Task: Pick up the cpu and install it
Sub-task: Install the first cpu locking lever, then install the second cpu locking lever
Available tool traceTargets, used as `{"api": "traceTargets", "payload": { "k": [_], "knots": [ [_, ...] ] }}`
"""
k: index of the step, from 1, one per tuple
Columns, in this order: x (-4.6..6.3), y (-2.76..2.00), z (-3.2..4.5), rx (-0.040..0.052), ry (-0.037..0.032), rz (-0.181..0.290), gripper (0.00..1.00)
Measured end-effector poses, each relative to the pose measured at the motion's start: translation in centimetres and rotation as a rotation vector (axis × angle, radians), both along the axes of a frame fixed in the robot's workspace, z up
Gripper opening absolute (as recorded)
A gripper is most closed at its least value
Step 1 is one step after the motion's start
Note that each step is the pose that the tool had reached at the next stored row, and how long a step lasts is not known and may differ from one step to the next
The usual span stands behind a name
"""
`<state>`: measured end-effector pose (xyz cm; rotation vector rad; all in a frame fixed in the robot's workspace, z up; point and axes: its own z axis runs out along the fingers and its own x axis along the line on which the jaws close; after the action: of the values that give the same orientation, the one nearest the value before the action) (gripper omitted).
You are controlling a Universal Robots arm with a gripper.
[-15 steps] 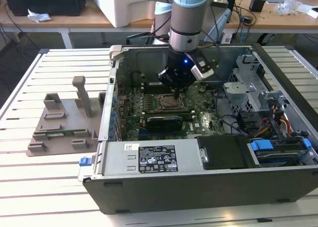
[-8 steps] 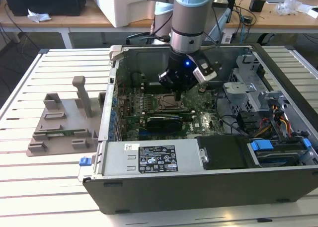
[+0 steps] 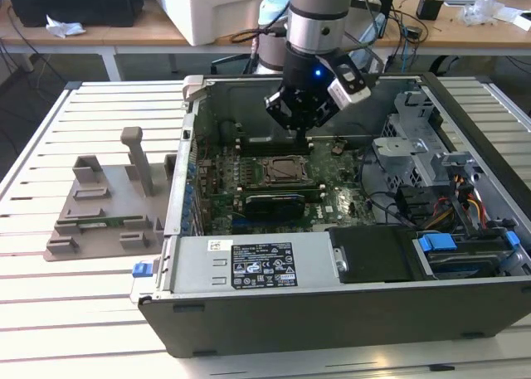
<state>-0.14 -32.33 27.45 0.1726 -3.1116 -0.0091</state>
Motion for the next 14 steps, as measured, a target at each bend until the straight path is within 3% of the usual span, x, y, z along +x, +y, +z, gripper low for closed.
{"api": "traceTargets", "payload": {
  "k": [2, 12, 14],
  "knots": [
    [0.0, 0.0, 1.01, -0.0001, 0.0, 0.0, 0.11],
    [-0.01, -0.05, 1.07, -0.0003, 0.0002, 0.0, 0.11],
    [-0.08, -0.84, 1.05, 0.0008, 0.0, 0.0, 0.11]
  ]
}}
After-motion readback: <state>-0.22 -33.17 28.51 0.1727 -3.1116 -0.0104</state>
